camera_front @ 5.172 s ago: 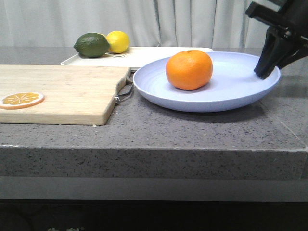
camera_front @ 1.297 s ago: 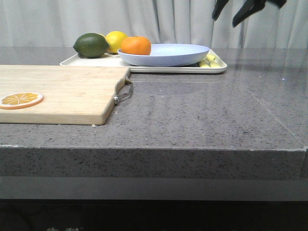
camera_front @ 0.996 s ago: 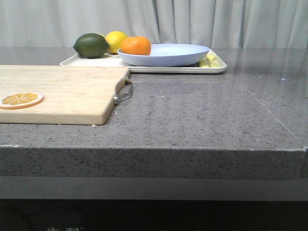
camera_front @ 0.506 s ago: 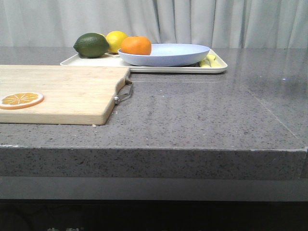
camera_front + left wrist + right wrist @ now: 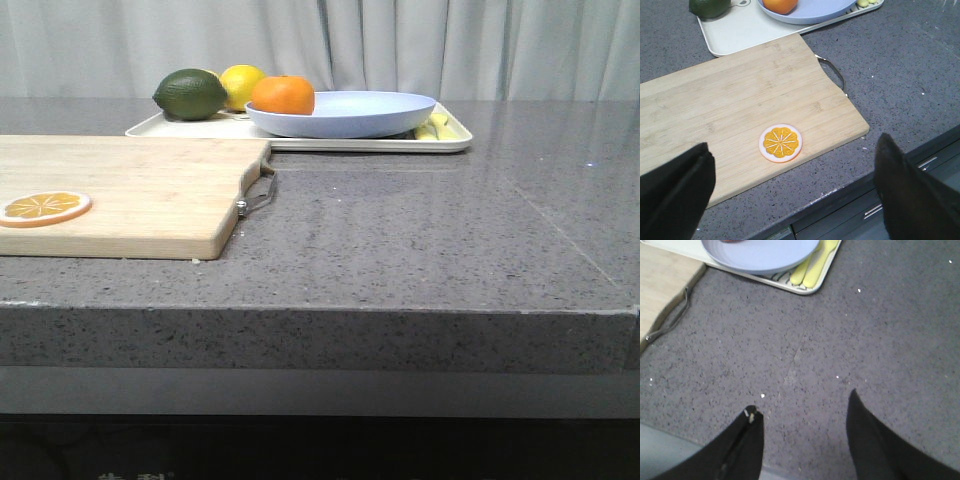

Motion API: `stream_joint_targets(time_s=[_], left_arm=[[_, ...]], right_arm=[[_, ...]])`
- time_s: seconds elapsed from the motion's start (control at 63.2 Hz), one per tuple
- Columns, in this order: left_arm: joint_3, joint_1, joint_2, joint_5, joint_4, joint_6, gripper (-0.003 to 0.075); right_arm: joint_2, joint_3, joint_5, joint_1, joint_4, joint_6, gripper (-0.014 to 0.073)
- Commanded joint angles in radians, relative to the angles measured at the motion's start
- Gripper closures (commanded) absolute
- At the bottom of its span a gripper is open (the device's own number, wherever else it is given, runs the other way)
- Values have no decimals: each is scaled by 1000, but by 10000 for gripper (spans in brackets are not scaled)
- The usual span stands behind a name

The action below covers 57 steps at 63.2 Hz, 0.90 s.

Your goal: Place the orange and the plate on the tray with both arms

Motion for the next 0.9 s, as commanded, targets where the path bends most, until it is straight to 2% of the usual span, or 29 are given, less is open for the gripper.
stream_joint_targets(time_s=[0.0, 0.19, 0.364, 0.886], left_arm=[[-25, 1, 0, -63, -9, -8, 99], [-25, 1, 0, -65, -9, -8, 99], [-25, 1, 0, -65, -9, -8, 99], [-25, 1, 0, -65, -9, -8, 99]], right_arm=[[-101, 59, -76, -1, -17, -12, 193], [-304, 205, -75, -1, -17, -12, 193], [-438, 275, -76, -1, -17, -12, 193], [-476, 288, -69, -1, -21, -12, 195]])
